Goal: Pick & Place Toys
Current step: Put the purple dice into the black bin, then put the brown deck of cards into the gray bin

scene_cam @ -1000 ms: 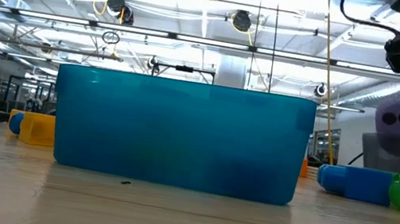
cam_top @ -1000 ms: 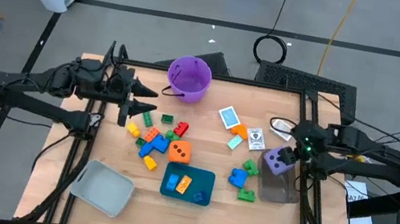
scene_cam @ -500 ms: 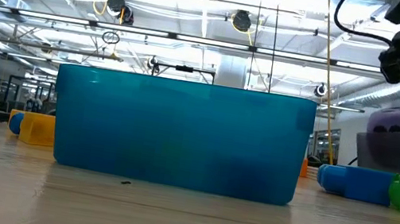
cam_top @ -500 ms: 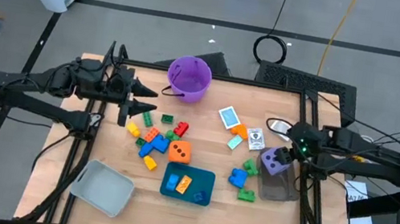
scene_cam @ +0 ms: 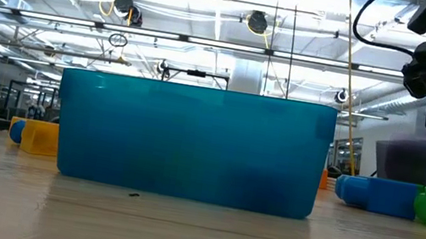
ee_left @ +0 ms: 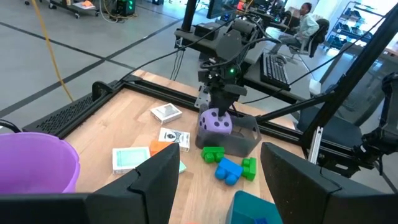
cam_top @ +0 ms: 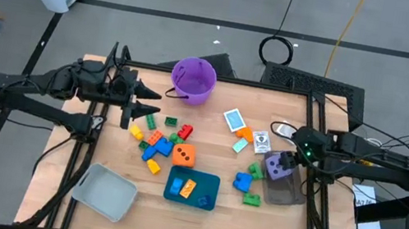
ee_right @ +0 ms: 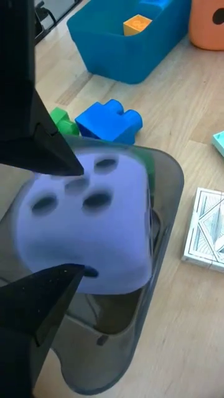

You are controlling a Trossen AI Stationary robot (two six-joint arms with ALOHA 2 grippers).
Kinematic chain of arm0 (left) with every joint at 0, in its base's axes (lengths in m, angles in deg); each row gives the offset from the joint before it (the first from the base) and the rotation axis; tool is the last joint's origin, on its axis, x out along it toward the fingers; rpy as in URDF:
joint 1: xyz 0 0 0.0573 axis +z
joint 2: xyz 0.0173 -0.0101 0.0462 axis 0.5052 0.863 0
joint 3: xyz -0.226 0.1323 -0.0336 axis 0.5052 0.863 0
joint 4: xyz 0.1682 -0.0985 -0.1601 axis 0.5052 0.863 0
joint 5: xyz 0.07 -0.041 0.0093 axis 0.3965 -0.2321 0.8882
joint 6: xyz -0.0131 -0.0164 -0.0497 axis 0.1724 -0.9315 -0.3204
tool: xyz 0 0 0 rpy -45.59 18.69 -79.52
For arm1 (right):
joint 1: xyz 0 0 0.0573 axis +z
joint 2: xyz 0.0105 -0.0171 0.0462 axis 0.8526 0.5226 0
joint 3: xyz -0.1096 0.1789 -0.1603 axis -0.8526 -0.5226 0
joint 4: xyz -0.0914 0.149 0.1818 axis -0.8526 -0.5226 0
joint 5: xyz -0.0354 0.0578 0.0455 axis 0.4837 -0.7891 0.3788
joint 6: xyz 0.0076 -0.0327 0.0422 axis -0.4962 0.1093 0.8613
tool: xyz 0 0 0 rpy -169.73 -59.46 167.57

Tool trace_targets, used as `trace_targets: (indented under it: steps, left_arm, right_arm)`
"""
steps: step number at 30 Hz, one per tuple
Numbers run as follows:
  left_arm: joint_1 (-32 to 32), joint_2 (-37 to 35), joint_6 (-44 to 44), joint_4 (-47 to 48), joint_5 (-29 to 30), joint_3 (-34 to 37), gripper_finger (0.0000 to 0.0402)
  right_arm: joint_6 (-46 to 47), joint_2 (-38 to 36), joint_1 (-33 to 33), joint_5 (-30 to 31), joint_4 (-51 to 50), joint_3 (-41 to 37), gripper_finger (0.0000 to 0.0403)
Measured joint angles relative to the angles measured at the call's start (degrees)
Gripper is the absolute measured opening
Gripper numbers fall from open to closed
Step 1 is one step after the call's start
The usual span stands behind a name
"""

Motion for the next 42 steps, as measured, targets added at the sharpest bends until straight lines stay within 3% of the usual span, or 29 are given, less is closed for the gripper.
trace_targets:
  steps: [10,25,34,42]
  left_arm:
    - [0.0,0.0,0.2,-0.1,0.0,0.0,0.0232]
    - [0.0,0.0,1.2,-2.9,0.1,0.0,0.0232]
    - [0.0,0.0,1.2,-2.9,0.2,0.0,0.0232]
    - [0.0,0.0,1.2,-2.9,0.2,0.0,0.0232]
  right_arm:
    - [0.4,-0.4,0.0,-1.4,1.7,-0.1,0.0259]
    - [4.5,-1.6,0.0,-1.2,23.1,-0.1,0.0254]
    - [5.9,-1.2,0.0,9.8,52.6,-0.1,0.0254]
    - [0.0,2.2,0.0,21.1,72.9,0.0,0.0254]
